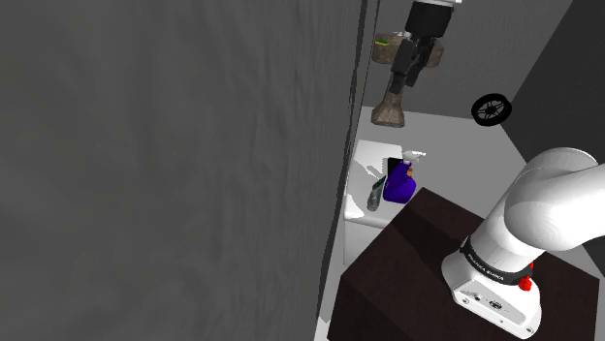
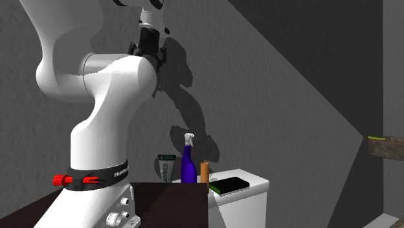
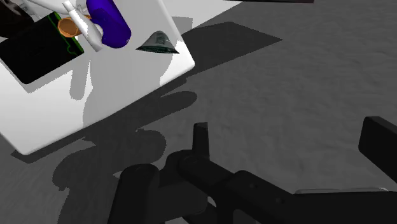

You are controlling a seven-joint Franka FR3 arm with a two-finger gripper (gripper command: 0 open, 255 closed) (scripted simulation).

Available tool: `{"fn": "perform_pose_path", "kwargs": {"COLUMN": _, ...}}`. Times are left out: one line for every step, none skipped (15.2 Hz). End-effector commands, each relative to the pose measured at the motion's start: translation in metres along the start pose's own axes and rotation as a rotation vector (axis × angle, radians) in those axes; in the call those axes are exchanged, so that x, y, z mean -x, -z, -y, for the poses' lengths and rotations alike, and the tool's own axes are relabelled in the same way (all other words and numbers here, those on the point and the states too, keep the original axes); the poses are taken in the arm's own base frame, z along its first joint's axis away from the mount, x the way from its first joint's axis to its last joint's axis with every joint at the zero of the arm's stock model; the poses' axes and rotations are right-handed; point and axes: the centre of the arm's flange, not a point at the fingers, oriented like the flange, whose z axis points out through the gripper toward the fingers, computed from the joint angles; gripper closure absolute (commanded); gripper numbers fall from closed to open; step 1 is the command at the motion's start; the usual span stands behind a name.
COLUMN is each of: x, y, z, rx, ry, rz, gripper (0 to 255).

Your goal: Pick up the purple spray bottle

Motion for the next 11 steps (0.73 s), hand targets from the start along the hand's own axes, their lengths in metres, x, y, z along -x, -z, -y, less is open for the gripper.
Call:
{"fn": "perform_pose_path", "kwargs": {"x": 0.000, "y": 0.000, "z": 0.000, "rx": 0.000, "ry": 0.000, "rz": 0.000, "gripper": 0}}
{"fn": "perform_pose_path", "kwargs": {"x": 0.002, "y": -0.010, "z": -0.007, "rx": 0.006, "ry": 0.013, "rz": 0.002, "gripper": 0}}
{"fn": "perform_pose_path", "kwargs": {"x": 0.004, "y": -0.021, "z": -0.014, "rx": 0.012, "ry": 0.027, "rz": 0.005, "gripper": 0}}
{"fn": "perform_pose_path", "kwargs": {"x": 0.006, "y": -0.031, "z": -0.021, "rx": 0.017, "ry": 0.040, "rz": 0.007, "gripper": 0}}
{"fn": "perform_pose_path", "kwargs": {"x": 0.008, "y": -0.041, "z": -0.028, "rx": 0.023, "ry": 0.053, "rz": 0.009, "gripper": 0}}
{"fn": "perform_pose_path", "kwargs": {"x": 0.010, "y": -0.051, "z": -0.035, "rx": 0.029, "ry": 0.067, "rz": 0.012, "gripper": 0}}
{"fn": "perform_pose_path", "kwargs": {"x": 0.012, "y": -0.061, "z": -0.043, "rx": 0.035, "ry": 0.080, "rz": 0.014, "gripper": 0}}
{"fn": "perform_pose_path", "kwargs": {"x": 0.013, "y": -0.072, "z": -0.050, "rx": 0.040, "ry": 0.093, "rz": 0.017, "gripper": 0}}
{"fn": "perform_pose_path", "kwargs": {"x": 0.015, "y": -0.082, "z": -0.058, "rx": 0.046, "ry": 0.107, "rz": 0.019, "gripper": 0}}
{"fn": "perform_pose_path", "kwargs": {"x": 0.017, "y": -0.092, "z": -0.065, "rx": 0.052, "ry": 0.120, "rz": 0.021, "gripper": 0}}
{"fn": "perform_pose_path", "kwargs": {"x": 0.018, "y": -0.102, "z": -0.073, "rx": 0.058, "ry": 0.134, "rz": 0.024, "gripper": 0}}
